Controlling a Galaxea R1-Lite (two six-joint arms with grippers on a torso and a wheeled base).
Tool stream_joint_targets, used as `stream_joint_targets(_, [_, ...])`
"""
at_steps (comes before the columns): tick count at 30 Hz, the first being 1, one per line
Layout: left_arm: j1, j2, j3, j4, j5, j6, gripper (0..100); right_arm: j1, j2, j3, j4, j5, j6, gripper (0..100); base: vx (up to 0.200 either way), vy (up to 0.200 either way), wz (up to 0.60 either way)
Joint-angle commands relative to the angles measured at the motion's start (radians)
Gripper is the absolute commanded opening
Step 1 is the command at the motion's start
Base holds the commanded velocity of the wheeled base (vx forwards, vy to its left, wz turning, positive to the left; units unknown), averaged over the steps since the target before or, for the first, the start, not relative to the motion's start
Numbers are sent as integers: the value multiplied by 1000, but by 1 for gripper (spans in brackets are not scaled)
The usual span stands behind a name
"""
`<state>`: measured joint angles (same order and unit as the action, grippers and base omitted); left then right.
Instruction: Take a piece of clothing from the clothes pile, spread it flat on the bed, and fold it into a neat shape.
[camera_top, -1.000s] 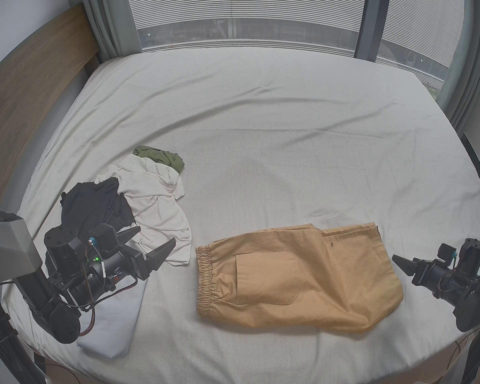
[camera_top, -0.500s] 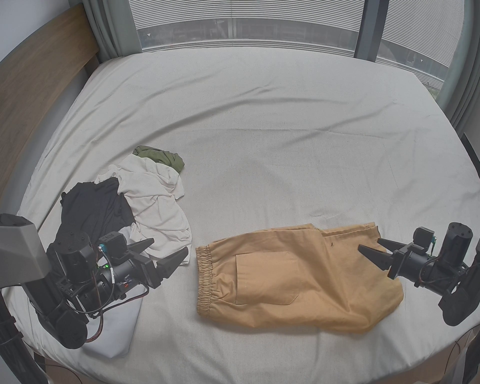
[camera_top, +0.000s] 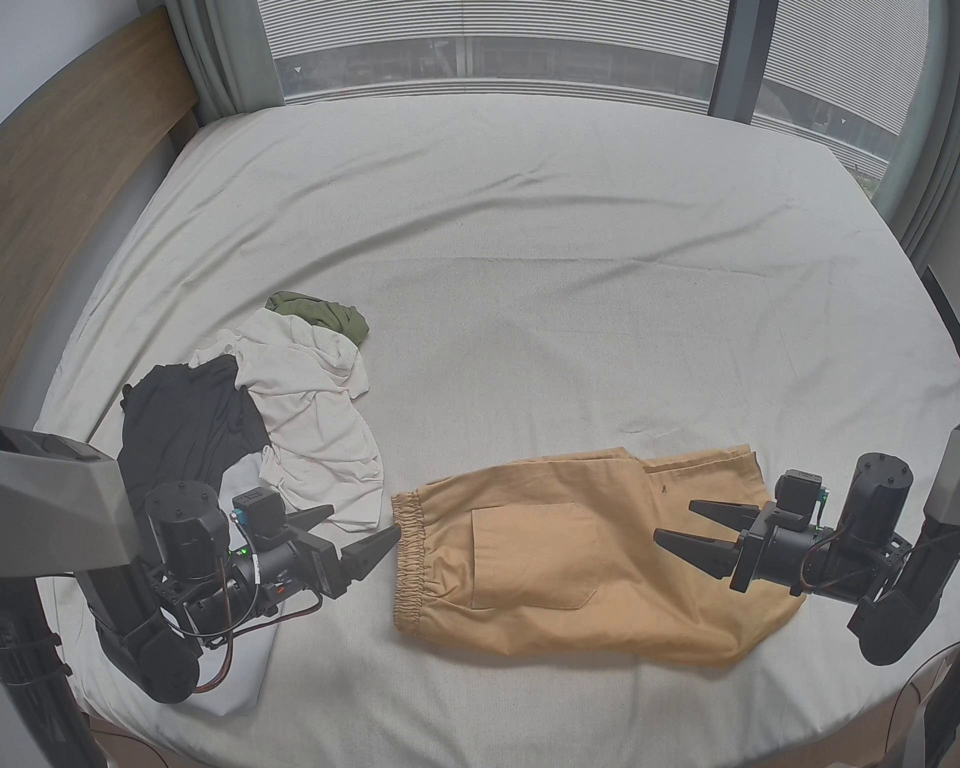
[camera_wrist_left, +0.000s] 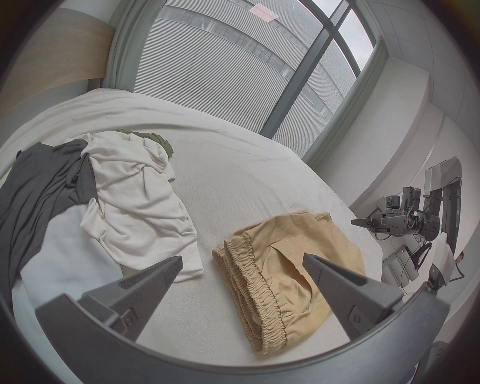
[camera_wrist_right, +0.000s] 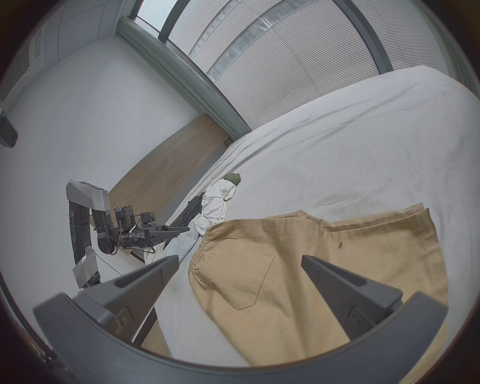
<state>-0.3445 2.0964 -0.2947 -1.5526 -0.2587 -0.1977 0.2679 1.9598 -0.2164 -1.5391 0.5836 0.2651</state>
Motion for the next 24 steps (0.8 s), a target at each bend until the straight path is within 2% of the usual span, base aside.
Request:
stream_joint_targets(1, [-4, 28, -4, 0, 1, 0, 100, -2, 24, 0, -1, -1, -1, 100, 0, 0, 0])
stream_joint_targets(12, [-16, 159, -50, -1, 1, -28, 100, -9, 19, -1, -1, -2, -1, 100, 0, 0, 0])
stream_joint_targets(18, [-45, 168, -81, 0, 7, -98, 100, -10, 14, -1, -1, -2, -1, 100, 0, 0, 0])
stream_joint_targets(19, [-67, 177, -86, 0, 7, -137, 100, -16, 13, -1, -1, -2, -1, 100, 0, 0, 0])
stream_joint_targets(24, [-74, 241, -109, 0, 12, -141, 100, -16, 14, 2, -1, -2, -3, 100, 0, 0, 0])
